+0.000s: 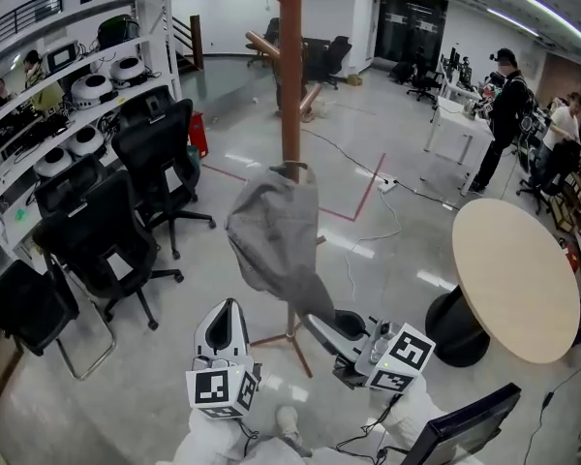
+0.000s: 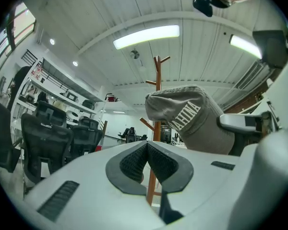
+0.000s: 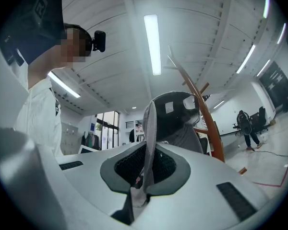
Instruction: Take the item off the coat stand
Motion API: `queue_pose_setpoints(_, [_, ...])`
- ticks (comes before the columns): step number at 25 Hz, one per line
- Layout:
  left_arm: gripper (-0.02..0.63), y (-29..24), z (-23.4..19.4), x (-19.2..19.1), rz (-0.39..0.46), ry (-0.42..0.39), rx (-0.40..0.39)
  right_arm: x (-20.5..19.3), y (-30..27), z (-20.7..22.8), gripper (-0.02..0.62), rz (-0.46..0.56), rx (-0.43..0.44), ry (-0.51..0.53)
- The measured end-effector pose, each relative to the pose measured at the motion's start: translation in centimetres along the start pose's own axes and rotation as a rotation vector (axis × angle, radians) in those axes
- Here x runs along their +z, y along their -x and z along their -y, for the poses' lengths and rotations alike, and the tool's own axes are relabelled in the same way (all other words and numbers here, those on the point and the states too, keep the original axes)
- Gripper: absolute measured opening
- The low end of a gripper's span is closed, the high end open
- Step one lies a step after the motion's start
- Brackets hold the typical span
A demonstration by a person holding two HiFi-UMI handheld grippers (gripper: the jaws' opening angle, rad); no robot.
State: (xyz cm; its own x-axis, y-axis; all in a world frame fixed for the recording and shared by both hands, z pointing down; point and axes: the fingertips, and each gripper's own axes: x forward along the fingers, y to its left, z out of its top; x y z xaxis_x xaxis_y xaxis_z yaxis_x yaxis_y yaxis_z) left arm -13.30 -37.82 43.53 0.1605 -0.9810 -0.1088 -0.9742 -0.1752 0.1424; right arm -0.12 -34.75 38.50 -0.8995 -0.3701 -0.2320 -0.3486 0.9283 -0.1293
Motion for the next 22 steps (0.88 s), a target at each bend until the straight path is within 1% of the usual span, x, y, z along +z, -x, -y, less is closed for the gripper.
queue_pose_setpoints(5, [-0.002,6.1,2.5,0.0,-0.031,-0.003,-0.009,-0.7,3.5,-4.3,0.023,0.003,-0.025,-0.049])
queue_pose_setpoints(9, [-0.002,9.6,4.0,0.6,-0.049,-0.010,-0.002,-0.8,5.8,-7.1,0.023,-0.005,-0.044,-0.077])
queue_pose_setpoints(14, [-0.002,12.0,6.0,2.1,-0.044,-0.006,-0.035,0.3,7.2,-8.9,0.023,-0.008,-0.089,-0.072])
queue_pose_setpoints(18, [-0.002,13.1,6.0,2.8,-0.029,-0.014,-0.058,0.6,6.7,-10.1,0.023,0.007,-0.105,-0.056])
queue_pose_setpoints(22, [-0.002,13.9,5.5,2.8,-0.032,-0.026,-0.085,0.5,5.7,-11.0,0.023,0.021,-0.113,-0.045])
